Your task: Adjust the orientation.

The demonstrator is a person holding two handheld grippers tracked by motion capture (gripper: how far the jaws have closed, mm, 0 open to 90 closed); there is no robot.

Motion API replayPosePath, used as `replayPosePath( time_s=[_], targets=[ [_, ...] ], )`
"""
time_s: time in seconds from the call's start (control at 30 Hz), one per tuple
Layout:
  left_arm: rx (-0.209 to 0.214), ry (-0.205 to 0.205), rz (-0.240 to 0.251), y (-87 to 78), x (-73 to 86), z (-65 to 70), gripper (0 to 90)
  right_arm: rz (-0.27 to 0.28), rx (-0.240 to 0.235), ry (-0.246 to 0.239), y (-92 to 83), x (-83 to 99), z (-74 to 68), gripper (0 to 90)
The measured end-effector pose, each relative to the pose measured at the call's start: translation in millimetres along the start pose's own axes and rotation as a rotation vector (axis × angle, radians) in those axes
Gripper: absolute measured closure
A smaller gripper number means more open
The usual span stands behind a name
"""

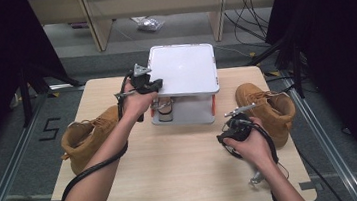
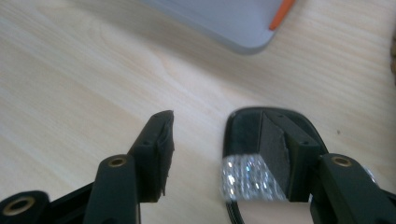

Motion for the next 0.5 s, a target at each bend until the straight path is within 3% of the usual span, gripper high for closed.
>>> replayPosePath(
  time_s=[0.27, 0.37, 0.5],
  targets=[
    [0.009, -0.008, 0.002, -0.5, 0.3, -1.1, 89.4, -0.089, 0.000, 0.000, -17.8, 15.7, 9.7, 46.6],
    [0.009, -0.008, 0.000, -0.2, 0.0, -0.8, 89.4, -0.134, 0.015, 0.013, -25.5, 20.3, 14.5, 45.7],
    [0.013, -0.007, 0.000, 0.1, -0.3, -0.8, 89.4, -0.208, 0.045, -0.008, -33.8, 32.7, 23.4, 41.0]
  ],
)
Point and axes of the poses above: each handheld gripper's, and its own axes: y roughly forward along the jaws, x roughly out of its underside, z roughly to its right, the point moved 1 cm from there along y, roughly forward along the jaws, and after that the axes turned 14 degrees about -y, right-handed, at the moved point
